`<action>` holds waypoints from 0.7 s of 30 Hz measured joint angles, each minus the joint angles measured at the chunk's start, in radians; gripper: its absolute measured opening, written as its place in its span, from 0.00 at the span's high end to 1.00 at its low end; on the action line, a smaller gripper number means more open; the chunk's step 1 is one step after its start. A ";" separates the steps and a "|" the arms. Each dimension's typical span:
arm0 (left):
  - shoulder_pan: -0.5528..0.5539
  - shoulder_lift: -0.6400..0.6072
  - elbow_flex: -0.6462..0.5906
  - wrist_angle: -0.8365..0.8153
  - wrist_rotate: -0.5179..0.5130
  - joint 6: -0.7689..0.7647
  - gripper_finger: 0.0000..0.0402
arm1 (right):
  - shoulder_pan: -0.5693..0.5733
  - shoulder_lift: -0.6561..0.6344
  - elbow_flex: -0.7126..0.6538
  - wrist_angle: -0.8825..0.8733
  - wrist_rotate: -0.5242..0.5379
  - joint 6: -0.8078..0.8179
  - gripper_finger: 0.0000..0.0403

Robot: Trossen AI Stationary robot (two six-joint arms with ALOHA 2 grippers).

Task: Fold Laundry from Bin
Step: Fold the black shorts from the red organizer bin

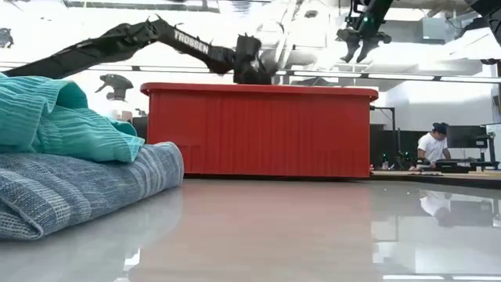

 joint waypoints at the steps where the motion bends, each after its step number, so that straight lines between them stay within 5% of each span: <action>1: -0.004 -0.021 0.000 0.003 0.000 -0.005 1.00 | 0.000 0.000 0.000 0.000 0.000 0.000 0.39; 14: -0.099 -0.356 0.001 0.021 0.058 -0.018 1.00 | 0.000 0.000 0.000 0.004 -0.005 0.001 0.39; 21: -0.235 -0.526 0.001 0.034 0.205 -0.020 1.00 | 0.000 0.000 0.001 0.056 -0.051 0.016 0.39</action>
